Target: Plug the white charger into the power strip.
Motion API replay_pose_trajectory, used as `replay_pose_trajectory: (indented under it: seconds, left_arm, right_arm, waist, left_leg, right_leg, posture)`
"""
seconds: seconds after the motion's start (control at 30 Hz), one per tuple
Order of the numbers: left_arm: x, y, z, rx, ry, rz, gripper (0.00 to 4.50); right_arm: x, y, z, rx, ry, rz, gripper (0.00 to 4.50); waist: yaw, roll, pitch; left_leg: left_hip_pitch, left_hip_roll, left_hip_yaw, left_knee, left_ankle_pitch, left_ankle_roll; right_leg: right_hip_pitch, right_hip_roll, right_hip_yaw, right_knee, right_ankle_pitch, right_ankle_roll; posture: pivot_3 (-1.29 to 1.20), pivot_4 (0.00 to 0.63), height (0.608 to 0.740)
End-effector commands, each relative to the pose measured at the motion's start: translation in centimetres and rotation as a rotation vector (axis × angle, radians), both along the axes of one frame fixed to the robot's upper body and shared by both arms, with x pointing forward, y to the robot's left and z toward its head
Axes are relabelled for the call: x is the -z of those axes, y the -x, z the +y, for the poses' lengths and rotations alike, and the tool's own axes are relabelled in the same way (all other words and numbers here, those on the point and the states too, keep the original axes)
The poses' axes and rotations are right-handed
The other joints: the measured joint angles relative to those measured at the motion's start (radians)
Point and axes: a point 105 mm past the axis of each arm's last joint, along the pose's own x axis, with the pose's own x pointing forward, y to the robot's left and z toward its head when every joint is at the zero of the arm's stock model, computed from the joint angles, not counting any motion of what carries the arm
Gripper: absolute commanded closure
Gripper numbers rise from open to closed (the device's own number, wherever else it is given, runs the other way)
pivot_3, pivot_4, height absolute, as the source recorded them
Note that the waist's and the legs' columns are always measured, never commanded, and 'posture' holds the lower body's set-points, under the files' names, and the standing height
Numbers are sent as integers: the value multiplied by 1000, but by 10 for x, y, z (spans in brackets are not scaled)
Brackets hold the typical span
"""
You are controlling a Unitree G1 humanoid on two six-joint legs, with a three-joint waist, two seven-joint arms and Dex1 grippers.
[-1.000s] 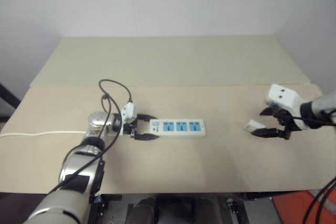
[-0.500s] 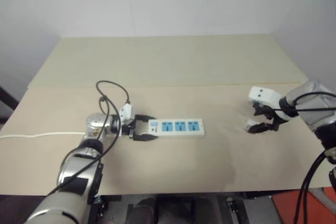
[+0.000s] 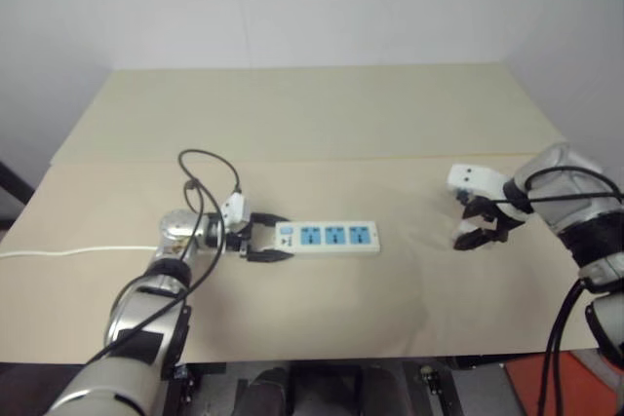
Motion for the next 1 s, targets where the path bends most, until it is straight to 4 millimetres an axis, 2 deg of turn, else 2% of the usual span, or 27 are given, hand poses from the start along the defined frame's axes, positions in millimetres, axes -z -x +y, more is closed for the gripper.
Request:
replay_pose_trajectory:
  seconds: [0.03, 0.1, 0.33, 0.4, 0.7, 0.87, 1.0]
  left_arm:
    - [5, 4, 1, 13, -21, 9, 1242]
    - [5, 4, 2, 11, -22, 10, 1242]
    - [6, 4, 4, 7, -28, 12, 1242]
    - [6, 4, 4, 6, -29, 12, 1242]
    - [5, 4, 5, 10, -39, 13, 1242]
    - [3, 4, 5, 25, -47, -6, 1242]
    - [1, 5, 5, 34, -45, -17, 1242]
  right_arm:
    - [-12, -4, -1, 0, 5, -28, 184]
    - [-11, -4, -1, 4, 7, -27, 557]
    - [-12, -7, 0, 26, 10, -11, 2961]
    - [-13, -7, 1, 23, 16, -3, 3384]
    - [-17, -4, 3, 4, 25, -5, 3384]
    - [-45, -11, 27, -28, -119, -168, 3384]
    - [-65, -7, 45, -29, -245, -268, 3384]
  waist:
    - [0, 0, 0]
    - [0, 0, 0]
    - [-2, 0, 0]
    - [-2, 0, 0]
    - [-3, 0, 0]
    - [-3, 0, 0]
    - [-1, 0, 0]
  left_leg:
    - [0, 0, 0, 0, 0, 0]
    - [0, 0, 0, 0, 0, 0]
    - [0, 0, 0, 0, 0, 0]
    - [0, 0, 0, 0, 0, 0]
    - [0, 0, 0, 0, 0, 0]
    - [0, 0, 0, 0, 0, 0]
    - [-1, 0, 0, 0, 0, 0]
  right_leg:
    - [0, 0, 0, 0, 0, 0]
    - [0, 0, 0, 0, 0, 0]
    - [0, 0, 0, 0, 0, 0]
    - [0, 0, 0, 0, 0, 0]
    - [0, 0, 0, 0, 0, 0]
    - [-1, 0, 0, 1, 0, 0]
    - [-1, 0, 0, 2, 0, 0]
  posture:
    - [0, 150, 740]
    - [0, 150, 740]
    - [0, 150, 740]
    - [0, 150, 740]
    - [0, 150, 740]
    - [0, 150, 740]
    - [0, 150, 740]
